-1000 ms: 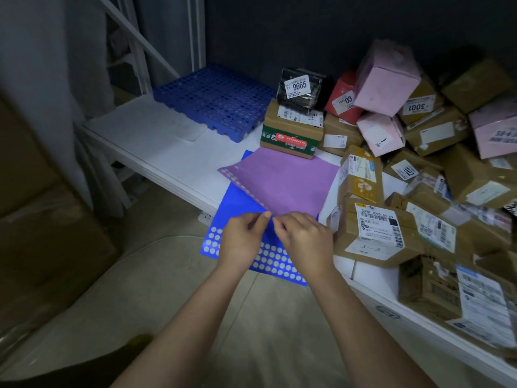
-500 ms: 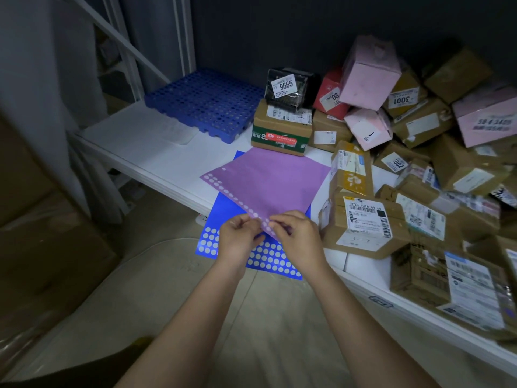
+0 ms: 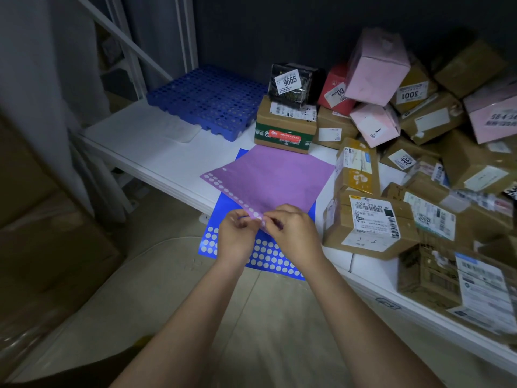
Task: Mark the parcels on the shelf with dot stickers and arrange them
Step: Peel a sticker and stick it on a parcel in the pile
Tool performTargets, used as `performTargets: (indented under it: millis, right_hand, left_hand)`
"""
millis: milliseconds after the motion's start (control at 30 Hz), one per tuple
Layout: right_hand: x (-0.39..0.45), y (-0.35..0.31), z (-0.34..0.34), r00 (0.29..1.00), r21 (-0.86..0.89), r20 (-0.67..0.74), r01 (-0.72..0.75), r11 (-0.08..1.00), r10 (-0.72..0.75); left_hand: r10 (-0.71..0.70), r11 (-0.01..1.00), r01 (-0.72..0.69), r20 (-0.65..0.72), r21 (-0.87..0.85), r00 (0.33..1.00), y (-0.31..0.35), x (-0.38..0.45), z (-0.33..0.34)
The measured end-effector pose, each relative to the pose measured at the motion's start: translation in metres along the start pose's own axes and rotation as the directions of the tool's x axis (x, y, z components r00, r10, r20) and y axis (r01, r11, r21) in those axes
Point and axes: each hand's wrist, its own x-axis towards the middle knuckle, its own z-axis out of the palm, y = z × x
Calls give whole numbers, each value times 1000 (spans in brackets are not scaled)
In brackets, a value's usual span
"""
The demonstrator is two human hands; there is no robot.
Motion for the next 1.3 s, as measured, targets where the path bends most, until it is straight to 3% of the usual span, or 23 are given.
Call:
performTargets:
  millis: [133,333,800,967,1133,1200,1300]
  right_hand:
    - [3,2,1,1000,24,2,-8,1000,8]
    - [2,3,1,993,229,62,-112,967,100]
    - [2,-2,2,982,298,25,-186,936,187]
    - [-9,-5,-8,971,274,-191,-87,958,143]
    - [-46,4,-55,914,145,-404,33,989,29]
    - [-58,17,-81,872,45,-489,23,999,2]
    - [-65,41,-117,840,-89,-543,-67,994,8]
  left_hand:
    - [-5,999,5,-3,43,1000,-2,1,-1]
    - [2,1000,-2,24,-5,1000,-1,3,-6]
    - [15,999,-16,32,47,999,2,0,-10]
    - [18,993,-12,-45,114,999,0,2,-15]
    - [74,888,-35,-68,458,995,6,-9,-16]
    - [172,796,-136,-4,589,985,13,-20,-7]
    - [347,716,-379,172,586,922,23,-29,16]
